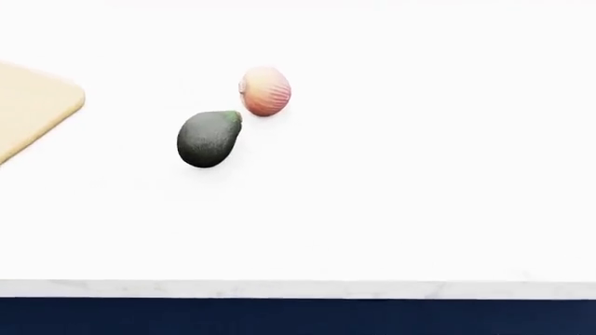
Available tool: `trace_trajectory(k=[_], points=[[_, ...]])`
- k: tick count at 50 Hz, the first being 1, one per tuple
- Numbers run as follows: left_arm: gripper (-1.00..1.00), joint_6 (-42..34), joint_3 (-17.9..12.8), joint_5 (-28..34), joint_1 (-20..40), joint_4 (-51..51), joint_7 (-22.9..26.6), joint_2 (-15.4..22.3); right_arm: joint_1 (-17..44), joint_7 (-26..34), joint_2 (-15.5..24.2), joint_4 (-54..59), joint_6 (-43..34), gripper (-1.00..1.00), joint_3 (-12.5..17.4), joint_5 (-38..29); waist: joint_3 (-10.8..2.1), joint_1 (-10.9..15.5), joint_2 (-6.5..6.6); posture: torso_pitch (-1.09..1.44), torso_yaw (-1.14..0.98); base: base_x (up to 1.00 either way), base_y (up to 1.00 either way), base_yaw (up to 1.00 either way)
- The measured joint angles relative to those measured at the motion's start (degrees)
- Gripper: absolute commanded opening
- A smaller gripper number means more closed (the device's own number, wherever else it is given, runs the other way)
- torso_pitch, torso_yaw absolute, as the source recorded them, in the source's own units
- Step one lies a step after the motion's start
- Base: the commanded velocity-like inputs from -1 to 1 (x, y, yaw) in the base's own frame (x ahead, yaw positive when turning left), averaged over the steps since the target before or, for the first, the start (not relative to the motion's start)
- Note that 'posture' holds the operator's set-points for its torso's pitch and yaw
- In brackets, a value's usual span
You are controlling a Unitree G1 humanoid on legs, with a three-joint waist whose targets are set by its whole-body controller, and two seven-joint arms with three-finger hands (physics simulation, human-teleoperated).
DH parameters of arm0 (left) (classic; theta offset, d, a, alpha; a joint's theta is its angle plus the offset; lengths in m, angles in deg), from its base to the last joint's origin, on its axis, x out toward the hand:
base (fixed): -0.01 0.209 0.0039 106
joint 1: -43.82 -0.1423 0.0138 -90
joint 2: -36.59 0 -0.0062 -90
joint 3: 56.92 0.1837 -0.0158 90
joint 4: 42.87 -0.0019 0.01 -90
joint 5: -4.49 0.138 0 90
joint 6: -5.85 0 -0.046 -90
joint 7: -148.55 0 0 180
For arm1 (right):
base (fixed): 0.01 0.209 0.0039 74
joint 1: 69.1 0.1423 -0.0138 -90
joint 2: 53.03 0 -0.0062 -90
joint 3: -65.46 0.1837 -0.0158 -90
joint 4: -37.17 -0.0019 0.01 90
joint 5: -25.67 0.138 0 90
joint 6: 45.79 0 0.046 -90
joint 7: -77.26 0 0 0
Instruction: Place the avocado, onion, tomato and bell pepper on the cutting board.
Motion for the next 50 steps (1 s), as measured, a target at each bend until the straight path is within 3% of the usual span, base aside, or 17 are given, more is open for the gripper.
trace_trajectory(k=[4, 5, 9, 15, 18, 22, 28, 30, 33, 42, 46, 50], points=[[-1.00, 0.1, -0.1, -0.1, 0.4, 0.3, -0.2, 0.0, 0.1, -0.2, 0.3, -0.2, 0.2, -1.00, 0.1, 0.2, -0.64, 0.1, -2.91, 0.00, 0.00, 0.00, 0.19, 0.00], [-1.00, 0.3, 0.0, -0.3, 0.2, 0.5, -0.2, -0.4, 0.0, -0.3, 0.6, -0.2, 0.2, -1.00, 0.3, 0.2, -0.36, -0.3, -2.15, 0.00, 0.00, 0.00, 0.19, 0.00], [-1.00, 0.6, 0.4, 0.0, -0.2, -0.4, 0.3, -0.8, -0.7, 0.0, 0.7, 1.1, -0.5, -1.00, 0.1, -0.4, -0.72, -0.1, -1.24, 0.00, 0.00, 0.00, 0.18, 0.00], [-1.00, 0.6, 0.1, -0.2, 0.9, 0.5, -0.1, -0.5, -0.1, -0.1, 0.2, 0.7, -0.4, -1.00, 0.0, -0.3, 0.03, 0.3, 2.90, 0.00, 0.00, 0.00, 0.18, 0.00], [-1.00, 0.6, 0.0, -0.3, 1.1, 0.5, -0.1, -0.2, 0.4, -0.1, 0.1, 0.7, -0.5, -1.00, -0.1, -0.3, -0.51, 0.1, 6.37, 0.00, 0.00, 0.00, 0.19, 0.00], [-1.00, 0.1, -0.2, -0.2, 0.1, -0.3, -0.1, 0.7, -0.3, 0.4, -0.9, 0.8, 0.0, -1.00, -0.4, -0.1, -0.33, 0.8, 5.10, 0.00, 0.00, 0.00, 0.19, 0.00], [-1.00, 0.1, -0.1, -0.2, 0.0, 0.0, -0.1, 0.2, -0.3, 0.4, -0.4, 0.4, 0.0, -1.00, -0.1, 0.0, 0.14, 0.0, 1.24, 0.00, 0.00, 0.00, 0.15, 0.00], [-1.00, 0.2, -0.1, -0.2, 0.4, 0.2, -0.1, 0.4, 0.0, 0.3, -0.1, 0.0, 0.3, -1.00, 0.2, 0.3, 0.89, 0.8, 0.14, 0.00, 0.00, 0.00, 0.00, 0.00], [-1.00, 0.2, -0.3, -0.4, 0.6, 0.5, -0.3, 0.4, 0.4, 0.2, -0.1, -0.3, 0.4, -1.00, 0.4, 0.6, 0.99, 1.9, -2.67, 0.00, 0.00, 0.00, 0.00, 0.00], [-1.00, 0.3, 0.1, 0.0, -0.3, -0.1, 0.4, 0.0, -1.1, 0.2, 0.1, 0.9, 0.2, -1.00, 0.0, 0.2, 1.18, 0.2, 0.49, 0.00, 0.00, 0.00, 0.00, 0.00], [-1.00, 0.4, -0.1, -0.3, -0.1, 0.3, 0.1, 0.2, -1.2, 0.2, 0.0, 1.0, 0.3, -1.00, -0.2, 0.0, 0.50, 0.2, 1.16, 0.00, 0.00, 0.00, 0.03, 0.00], [-1.00, 0.5, 0.1, -0.3, -0.1, 0.2, 0.2, 0.0, -0.9, 0.3, 0.2, 0.7, 0.4, -1.00, 0.0, 0.1, -0.54, 0.4, 3.36, 0.00, 0.00, 0.00, 0.07, 0.00]])
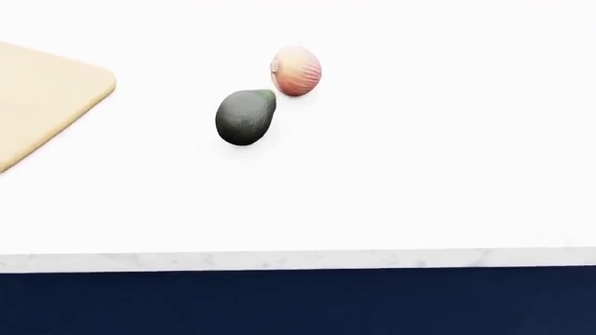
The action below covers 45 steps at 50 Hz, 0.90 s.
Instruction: Place the avocado, onion, tomato and bell pepper on the cutting board.
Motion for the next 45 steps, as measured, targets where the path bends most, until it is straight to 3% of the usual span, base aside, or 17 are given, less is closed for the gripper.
trace_trajectory(k=[2, 3, 10, 14, 16, 20, 24, 27, 29, 30, 38, 44, 45], points=[[-1.00, 0.1, -0.1, -0.1, 0.2, 0.3, 0.0, 0.2, 0.3, -0.1, 0.2, -0.2, 0.0, -1.00, 0.1, 0.0, -0.17, 0.0, 1.07, 0.00, 0.00, 0.00, 0.09, 0.00], [-1.00, 0.1, -0.3, -0.2, 0.2, 0.4, 0.0, 0.4, 0.3, -0.1, 0.1, -0.3, 0.1, -1.00, 0.1, 0.1, -0.12, 0.0, 0.91, 0.00, 0.00, 0.00, 0.14, 0.00], [-1.00, -0.6, -0.4, -0.2, 0.2, -0.1, 0.1, 0.9, 0.9, 0.4, -0.6, -0.2, 0.5, -1.00, -0.3, 0.1, -0.04, -0.5, -1.56, 0.00, 0.00, 0.00, 0.23, 0.00], [-1.00, -0.5, -0.3, -0.3, 0.9, 0.3, 0.2, 0.8, 1.6, 0.4, -0.4, -0.3, 0.4, -1.00, -0.2, 0.0, 0.58, -0.4, -4.83, 0.00, 0.00, 0.00, 0.34, 0.00], [-1.00, -0.2, -0.3, -0.5, 0.6, 0.5, 0.1, 0.2, 1.5, 0.1, 0.1, -0.4, 0.4, -1.00, 0.1, 0.0, 0.62, -1.0, -4.25, 0.00, 0.00, 0.00, 0.38, 0.00], [-1.00, -0.1, 0.3, 0.0, 0.2, -0.6, 0.6, -0.1, 1.4, 0.3, 0.2, 0.8, -0.2, -1.00, -0.2, -0.6, -0.39, -1.0, -4.78, 0.00, 0.00, 0.00, 0.44, 0.00], [-1.00, -0.2, -0.2, -0.2, 1.0, 0.4, 0.4, 0.4, 2.2, 0.1, 0.1, -0.1, 0.0, -1.00, 0.0, -0.5, 0.25, -0.6, -2.47, 0.00, 0.00, 0.00, 0.44, 0.00], [-1.00, 0.1, -0.3, -0.5, 1.2, 0.8, 0.2, 0.4, 2.1, 0.1, 0.0, 0.0, 0.1, -1.00, 0.0, -0.4, 0.43, -0.8, 0.25, 0.00, 0.00, 0.00, 0.45, 0.00], [-1.00, 0.1, -0.3, -0.6, 1.2, 0.7, 0.1, 0.5, 2.2, 0.1, -0.1, 0.1, 0.0, -1.00, -0.1, -0.5, 0.04, -0.8, 2.90, 0.00, 0.00, 0.00, 0.44, 0.00], [-1.00, 0.0, -0.4, -0.6, 1.1, 0.7, 0.1, 0.8, 2.1, 0.2, -0.5, -0.1, 0.1, -1.00, -0.1, -0.4, -0.30, -0.6, 3.21, 0.00, 0.00, 0.00, 0.45, 0.00], [-1.00, -0.6, -0.3, -0.2, 0.3, -0.3, 0.5, 1.0, 1.7, 0.8, -0.7, 0.4, 0.1, -1.00, -0.4, -0.6, 0.95, -0.7, -1.78, 0.00, 0.00, 0.00, 0.44, 0.00], [-1.00, -0.4, -0.3, -0.3, 0.6, 0.1, 0.5, 1.0, 2.4, 0.5, -0.4, -0.8, 0.6, -1.00, 0.0, -0.1, 0.47, -0.5, -5.35, 0.00, 0.00, 0.00, 0.45, 0.00], [-1.00, -0.4, -0.4, -0.4, 0.8, 0.3, 0.4, 0.9, 2.5, 0.4, -0.3, -0.7, 0.5, -1.00, 0.0, -0.1, 0.33, -0.6, -5.47, 0.00, 0.00, 0.00, 0.44, 0.00]])
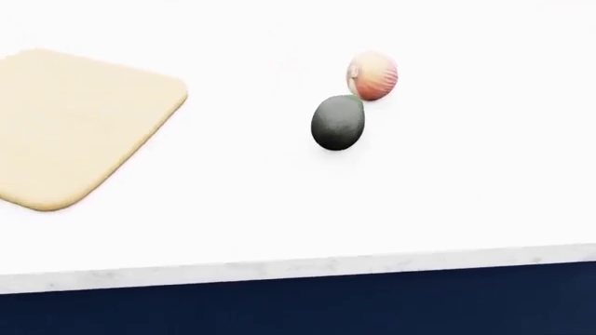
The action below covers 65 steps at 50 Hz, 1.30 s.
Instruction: Place the avocado, onion, tomato and bell pepper on the cutting board.
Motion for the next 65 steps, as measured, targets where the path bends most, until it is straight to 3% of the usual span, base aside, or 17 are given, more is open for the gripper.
trace_trajectory(k=[1, 6, 10, 13, 17, 22, 28, 30, 34, 37, 40, 44, 46, 50, 54, 60, 65], points=[[-1.00, 0.1, 0.0, -0.1, -0.2, 0.1, 0.0, -0.3, -0.2, 0.0, 0.2, 0.0, 0.0, -1.00, 0.1, 0.0, 0.21, -0.4, 0.78, 0.00, 0.00, 0.00, 0.45, 0.00], [-1.00, 0.2, 0.4, 0.2, -0.3, -0.6, 0.6, -0.4, -0.8, 0.3, 0.3, 1.4, -0.8, -1.00, -0.2, -0.7, -0.66, 0.0, 1.10, 0.00, 0.00, 0.00, 0.44, 0.00], [-1.00, 0.3, 0.1, -0.1, 0.5, 0.4, 0.3, -0.2, -0.3, 0.2, 0.2, 0.5, -0.6, -1.00, 0.0, -0.4, 0.27, 0.1, 4.56, 0.00, 0.00, 0.00, 0.44, 0.00], [-1.00, 0.4, 0.1, -0.2, 0.6, 0.5, 0.2, 0.0, 0.2, 0.2, -0.2, 0.6, -0.7, -1.00, -0.2, -0.4, -0.42, 0.3, 8.87, 0.00, 0.00, 0.00, 0.45, 0.00], [-1.00, -0.1, -0.1, 0.0, -0.5, -0.5, 0.4, 0.7, -0.8, 0.8, -1.3, 1.3, -0.2, -1.00, -0.7, -0.3, 0.14, 1.0, 7.45, 0.00, 0.00, 0.00, 0.44, 0.00], [-1.00, 0.0, -0.1, -0.1, -0.4, 0.0, 0.4, 0.4, -0.3, 0.9, -0.8, 1.1, -0.5, -1.00, -0.5, -0.7, 0.68, 0.0, 3.66, 0.00, 0.00, 0.00, 0.44, 0.00], [-1.00, 0.1, 0.0, -0.1, -0.4, -0.1, 0.5, 0.3, 0.3, 0.5, -0.7, -0.1, 0.2, -1.00, -0.2, -0.1, 0.08, 0.0, -0.29, 0.00, 0.00, 0.00, 0.42, 0.00], [-1.00, 0.4, 0.0, -0.2, -0.6, 0.2, 0.5, -0.1, -0.1, 0.5, -0.3, 0.0, 0.2, -1.00, 0.0, -0.1, 0.17, -0.6, 0.54, 0.00, 0.00, 0.00, 0.40, 0.00], [-1.00, 0.5, 0.4, 0.0, -0.9, -0.5, 0.9, -0.2, -0.6, 0.8, -0.2, 1.2, -0.7, -1.00, -0.3, -0.8, -0.68, 0.0, 0.77, 0.00, 0.00, 0.00, 0.38, 0.00], [-1.00, 0.5, 0.1, -0.1, -0.2, 0.3, 0.7, 0.0, -0.2, 0.8, -0.3, 0.4, -0.6, -1.00, -0.2, -0.7, 0.13, 0.3, 3.79, 0.00, 0.00, 0.01, 0.26, 0.00], [-1.00, 0.7, -0.1, -0.5, 0.3, 0.7, 0.4, 0.4, 0.2, 0.7, -0.7, 0.2, -0.5, -1.00, -0.2, -0.5, -0.12, 0.4, 8.36, 0.00, 0.00, 0.01, 0.17, 0.00], [-1.00, 0.2, -0.1, -0.2, -0.6, -0.4, 0.6, 1.0, -0.9, 1.6, -1.9, 1.2, -0.2, -1.00, -1.0, -0.5, 0.24, 1.4, 7.53, 0.00, 0.00, 0.02, 0.13, 0.00], [-1.00, 0.0, -0.1, -0.1, -0.4, -0.3, 0.7, 1.0, -0.8, 1.7, -1.7, 1.5, -0.5, -1.00, -0.7, -0.6, 0.34, 1.1, 6.18, 0.00, 0.00, 0.01, 0.04, 0.00], [-1.00, 0.2, -0.3, -0.5, 0.3, 0.5, 0.5, 0.9, 0.5, 1.3, -1.1, 0.2, -0.5, -1.00, 0.0, -0.1, 2.06, 1.2, 3.36, 0.00, 0.00, 0.00, 0.00, 0.00], [-1.00, 0.1, -0.1, -0.3, 0.3, 0.0, 0.6, 0.7, 1.3, 0.9, -1.2, -0.6, 0.0, -1.00, -0.1, 0.6, 1.82, 2.5, -0.71, 0.00, 0.00, 0.00, 0.00, 0.00], [-1.00, 0.2, 0.3, 0.1, -0.5, -0.6, 1.1, 0.3, -0.1, 1.1, -0.8, 0.8, -0.1, -1.00, -0.5, -0.3, 1.96, 1.0, 1.34, 0.00, 0.00, 0.02, 0.00, 0.00], [-1.00, 0.3, 0.2, 0.0, 0.0, -0.1, 1.0, 0.4, -0.3, 1.2, -1.2, 1.2, -0.2, -1.00, -0.7, -0.9, 0.86, 0.8, 5.88, 0.00, 0.00, 0.08, 0.00, 0.00]])
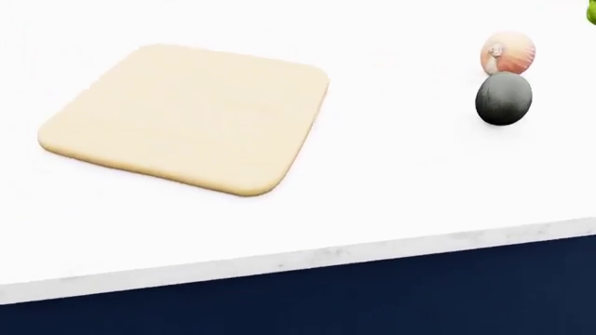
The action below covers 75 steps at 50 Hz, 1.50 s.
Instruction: Place the avocado, onion, tomato and bell pepper on the cutting board.
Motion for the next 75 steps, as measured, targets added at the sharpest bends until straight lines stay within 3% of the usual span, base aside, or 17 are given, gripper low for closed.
trace_trajectory(k=[7, 13, 19, 23, 26, 32, 37, 40, 41, 46, 51, 53, 55, 61, 64, 71, 75], points=[[-1.00, -0.4, -0.7, -0.6, 1.3, 0.5, -0.6, 0.9, 1.7, 0.0, -0.9, -0.8, 0.4, -1.00, 0.0, 0.3, -1.01, -0.5, -1.06, 0.00, 0.00, 0.09, 0.00, 0.00], [-1.00, -0.3, -0.6, -0.9, 1.4, 0.7, -0.9, 0.6, 3.0, -0.3, -1.0, -1.0, 0.5, -1.00, 0.0, 0.2, -1.02, -0.5, -5.51, 0.00, 0.00, 0.09, 0.00, 0.00], [-1.00, -0.1, -0.1, -0.4, 0.2, -0.4, -0.2, 0.3, 2.3, 0.1, -1.3, -0.4, 0.2, -1.00, -0.1, -0.3, -0.40, -0.2, -3.61, 0.00, 0.00, 0.09, 0.00, 0.00], [-1.00, -0.1, -0.5, -0.8, 0.7, 0.6, -0.3, 0.7, 2.6, 0.5, -1.6, -0.9, 0.2, -1.00, -0.2, -0.2, -0.04, 0.1, -0.78, 0.00, 0.00, 0.09, 0.00, 0.00], [-1.00, 0.0, -0.6, -1.1, 0.8, 1.0, -0.5, 1.0, 3.0, 0.6, -1.9, -1.0, 0.2, -1.00, -0.2, -0.2, -0.67, -0.2, 2.57, 0.00, 0.00, 0.09, 0.00, 0.00], [-1.00, -0.7, -0.6, -0.9, 0.2, 0.1, -0.2, 1.5, 2.5, 1.2, -2.9, -0.2, 0.4, -1.00, -0.7, -0.2, -0.52, 0.0, 0.68, 0.00, 0.00, 0.09, 0.00, 0.00], [-1.00, -0.5, -0.7, -1.1, 0.6, 0.4, -0.1, 1.6, 4.0, 1.2, -2.7, -1.2, 0.1, -1.00, -0.4, -0.2, -0.24, -0.2, -2.68, 0.00, 0.00, 0.09, 0.00, 0.00], [-1.00, -0.6, -0.8, -1.2, 0.7, 0.5, 0.0, 1.8, 4.6, 1.1, -2.9, -1.7, 0.3, -1.00, -0.4, 0.1, -0.86, 0.2, -5.76, 0.00, 0.00, 0.09, 0.00, 0.00], [-1.00, -0.5, -0.8, -1.3, 0.6, 0.8, 0.0, 1.6, 4.7, 1.0, -2.8, -1.9, 0.3, -1.00, -0.2, 0.2, -1.04, 0.0, -5.81, 0.00, 0.00, 0.09, 0.00, 0.00], [-1.00, 0.0, -0.3, -1.2, -0.1, 0.2, 0.4, 1.1, 3.8, 1.2, -3.0, -0.7, -0.3, -1.00, -0.4, -0.2, -0.60, -0.4, -4.18, 0.00, 0.00, 0.09, 0.00, 0.00], [-1.00, 0.0, -0.7, -1.5, 0.6, 0.9, 0.1, 1.8, 3.6, 1.3, -3.2, -1.1, -0.3, -1.00, -0.4, -0.2, -0.08, 0.2, -1.13, 0.00, 0.00, 0.08, 0.00, 0.00], [-1.00, 0.1, -0.9, -1.7, 1.1, 1.4, -0.1, 2.0, 3.9, 1.3, -3.0, -1.3, -0.3, -1.00, -0.2, 0.0, 0.55, -1.0, -0.14, 0.00, 0.00, 0.02, 0.00, 0.00], [-1.00, 0.1, -1.0, -1.9, 1.2, 1.6, -0.3, 2.0, 4.1, 1.2, -3.2, -1.6, -0.2, -1.00, -0.1, 0.2, 0.17, -1.9, 1.30, 0.00, 0.00, 0.00, 0.00, 0.00], [-1.00, -0.4, -0.6, -1.3, -0.1, -0.1, 0.3, 1.9, 3.8, 2.0, -4.0, -0.8, -0.6, -1.00, -0.7, 0.1, 0.63, -1.3, -1.72, 0.00, 0.00, 0.00, 0.02, 0.00], [-1.00, -0.7, -0.5, -1.1, -0.4, -0.5, 0.5, 1.8, 4.2, 2.3, -4.2, -1.3, -0.7, -1.00, -0.7, 0.3, -0.04, -0.4, -2.77, 0.00, 0.00, 0.00, 0.27, 0.00], [-1.00, 0.3, -0.7, -1.8, 1.1, 1.4, 0.2, 1.5, 4.4, 2.0, -2.7, -1.2, -1.2, -1.00, -0.2, 0.1, -1.70, -0.6, -0.95, 0.00, 0.00, 0.00, 0.28, 0.00], [-1.00, 0.3, -0.9, -2.1, 1.3, 1.5, 0.0, 2.2, 5.2, 1.9, -3.2, -2.0, -1.1, -1.00, -0.2, 0.3, -1.19, -0.5, 1.77, 0.00, 0.00, 0.00, 0.28, 0.00]])
